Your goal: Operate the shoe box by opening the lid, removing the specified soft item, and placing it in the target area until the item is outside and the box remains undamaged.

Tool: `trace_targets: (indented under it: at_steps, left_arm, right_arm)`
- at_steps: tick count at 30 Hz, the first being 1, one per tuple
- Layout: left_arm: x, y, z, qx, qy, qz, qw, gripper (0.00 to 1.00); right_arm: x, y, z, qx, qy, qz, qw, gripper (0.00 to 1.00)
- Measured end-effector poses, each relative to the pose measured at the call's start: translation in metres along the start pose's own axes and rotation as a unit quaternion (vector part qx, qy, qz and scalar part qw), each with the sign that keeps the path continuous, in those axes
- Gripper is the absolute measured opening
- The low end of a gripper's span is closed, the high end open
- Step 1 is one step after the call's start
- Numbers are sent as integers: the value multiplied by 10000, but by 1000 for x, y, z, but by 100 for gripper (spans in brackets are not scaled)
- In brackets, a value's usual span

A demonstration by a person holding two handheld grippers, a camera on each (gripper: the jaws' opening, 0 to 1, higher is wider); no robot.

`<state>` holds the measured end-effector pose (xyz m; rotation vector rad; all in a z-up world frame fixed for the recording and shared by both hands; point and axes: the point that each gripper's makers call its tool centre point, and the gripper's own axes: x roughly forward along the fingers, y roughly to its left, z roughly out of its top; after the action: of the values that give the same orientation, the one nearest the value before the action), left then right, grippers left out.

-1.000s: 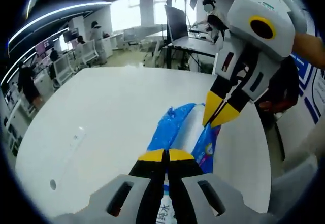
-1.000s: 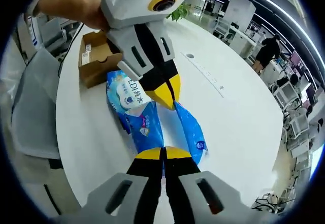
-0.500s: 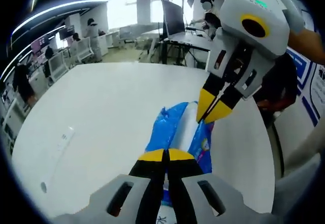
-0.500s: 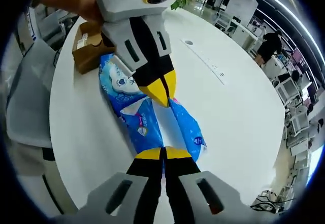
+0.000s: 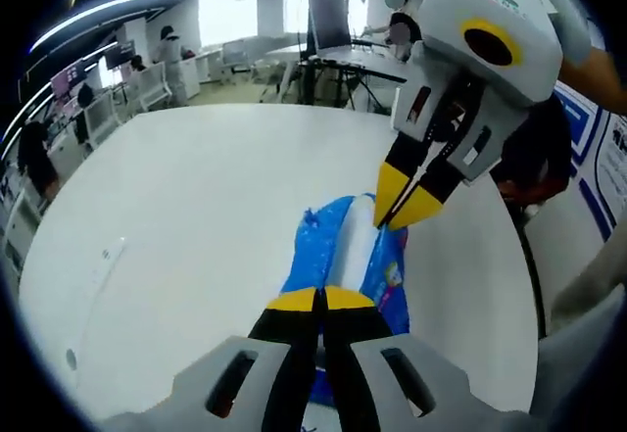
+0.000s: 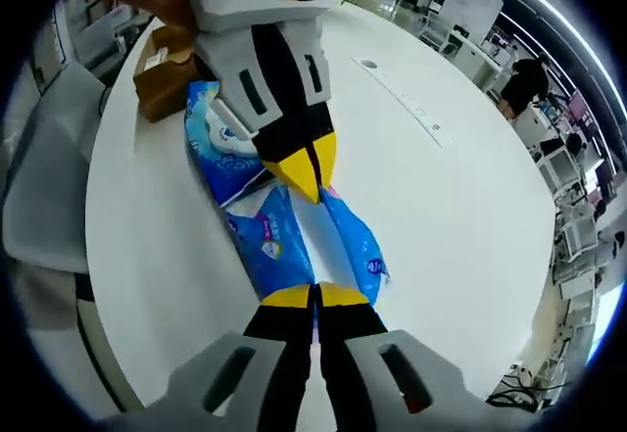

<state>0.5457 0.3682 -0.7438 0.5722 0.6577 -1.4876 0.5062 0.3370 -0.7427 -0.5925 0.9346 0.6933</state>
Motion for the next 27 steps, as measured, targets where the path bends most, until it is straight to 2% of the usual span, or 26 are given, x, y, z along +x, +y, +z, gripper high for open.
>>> trace_targets:
  at_steps: [3, 9, 22, 27]
  left_arm:
    - [3, -2, -4, -25, 19, -40, 10000, 0]
    - [6, -3, -2, -34, 3, -63, 10000, 0]
    - [3, -6, -4, -118, 76, -119, 9998, 0]
    - [-2, -9, -4, 5, 101, -104, 9999, 0]
  right_arm:
    - [2, 1, -5, -9, 34, -7, 10000, 0]
    - [2, -3, -6, 41, 45, -66, 10000, 0]
    - [0, 4, -4, 66, 49, -36, 10000, 1]
    - [-5, 4, 1, 80, 36, -83, 9999, 4]
